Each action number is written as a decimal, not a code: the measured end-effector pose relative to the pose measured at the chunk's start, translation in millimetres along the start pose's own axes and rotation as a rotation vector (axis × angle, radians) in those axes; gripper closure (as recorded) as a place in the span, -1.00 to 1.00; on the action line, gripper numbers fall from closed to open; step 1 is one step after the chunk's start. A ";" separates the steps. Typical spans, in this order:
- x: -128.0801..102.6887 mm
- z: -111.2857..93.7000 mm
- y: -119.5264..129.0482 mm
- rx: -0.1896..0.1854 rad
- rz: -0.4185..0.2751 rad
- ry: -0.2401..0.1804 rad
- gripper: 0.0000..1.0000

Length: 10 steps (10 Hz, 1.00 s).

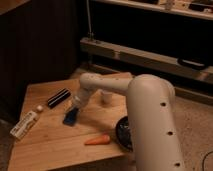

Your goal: Place the white sponge in the ceramic bowl

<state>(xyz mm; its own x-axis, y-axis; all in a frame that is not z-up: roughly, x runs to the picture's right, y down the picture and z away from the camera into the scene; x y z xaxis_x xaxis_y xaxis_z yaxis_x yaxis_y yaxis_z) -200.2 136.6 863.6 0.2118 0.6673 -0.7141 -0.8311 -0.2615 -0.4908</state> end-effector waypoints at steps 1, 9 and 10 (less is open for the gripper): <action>-0.2 1.2 0.3 -0.002 -0.002 0.004 -0.30; -1.3 5.5 4.8 -0.033 -0.011 0.023 -0.30; -0.8 7.7 5.7 -0.044 -0.014 0.030 -0.30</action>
<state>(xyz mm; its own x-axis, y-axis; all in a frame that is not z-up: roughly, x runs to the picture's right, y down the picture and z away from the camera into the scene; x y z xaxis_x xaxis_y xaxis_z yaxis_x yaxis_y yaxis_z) -209.1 140.0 865.2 0.2391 0.6503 -0.7210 -0.8045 -0.2831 -0.5221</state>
